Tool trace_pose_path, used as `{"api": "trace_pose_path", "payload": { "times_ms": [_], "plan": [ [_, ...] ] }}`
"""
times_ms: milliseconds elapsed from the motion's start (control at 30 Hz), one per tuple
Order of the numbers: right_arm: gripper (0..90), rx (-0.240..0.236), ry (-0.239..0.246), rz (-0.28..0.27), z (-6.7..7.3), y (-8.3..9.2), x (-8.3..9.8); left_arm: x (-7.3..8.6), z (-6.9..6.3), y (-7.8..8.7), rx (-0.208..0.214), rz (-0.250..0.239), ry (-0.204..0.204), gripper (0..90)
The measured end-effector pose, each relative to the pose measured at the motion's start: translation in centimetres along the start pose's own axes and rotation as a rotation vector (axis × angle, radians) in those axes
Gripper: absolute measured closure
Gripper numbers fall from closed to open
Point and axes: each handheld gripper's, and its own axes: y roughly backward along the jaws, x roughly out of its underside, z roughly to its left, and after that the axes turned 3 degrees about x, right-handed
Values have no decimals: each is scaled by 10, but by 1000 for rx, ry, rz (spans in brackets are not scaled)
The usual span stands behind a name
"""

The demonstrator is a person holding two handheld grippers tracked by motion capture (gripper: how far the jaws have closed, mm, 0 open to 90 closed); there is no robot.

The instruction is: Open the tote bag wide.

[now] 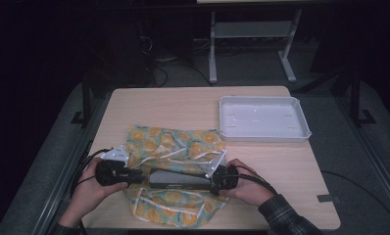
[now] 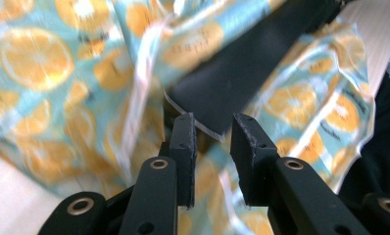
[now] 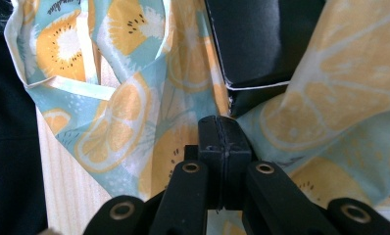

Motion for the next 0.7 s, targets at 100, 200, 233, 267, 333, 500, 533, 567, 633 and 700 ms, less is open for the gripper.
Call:
{"api": "trace_pose_path", "payload": {
  "times_ms": [100, 200, 233, 267, 333, 500, 533, 567, 633, 700],
  "plan": [
    [887, 0, 0, 0, 0, 0, 0, -12, 6, -8, -7, 8, -21, 689],
    [887, 1, 2, -2, 0, 0, 0, -23, 13, -18, -1, 15, -36, 667],
    [888, 1, 3, -1, 0, 0, 0, -25, 14, -22, 3, 8, -18, 654],
    [887, 1, 3, -2, 0, 0, 0, -28, 18, -26, 6, 16, -23, 648],
    [887, 1, 4, -3, 0, 0, 0, -30, 22, -32, 10, 20, -12, 639],
    [888, 0, 5, -3, 0, 0, 0, -32, 31, -40, 27, 37, 1, 630],
    [888, -1, 4, -3, 0, 0, 0, -32, 31, -40, 29, 42, 1, 628],
    [888, -1, 4, -3, 0, 0, 0, -32, 31, -41, 32, 23, 20, 626],
    [888, -2, 4, -3, -1, 0, 0, -32, 34, -42, 35, 21, 16, 624],
    [888, -3, 3, -3, -1, 0, 0, -33, 36, -46, 34, 22, 27, 632]
  ]
}}
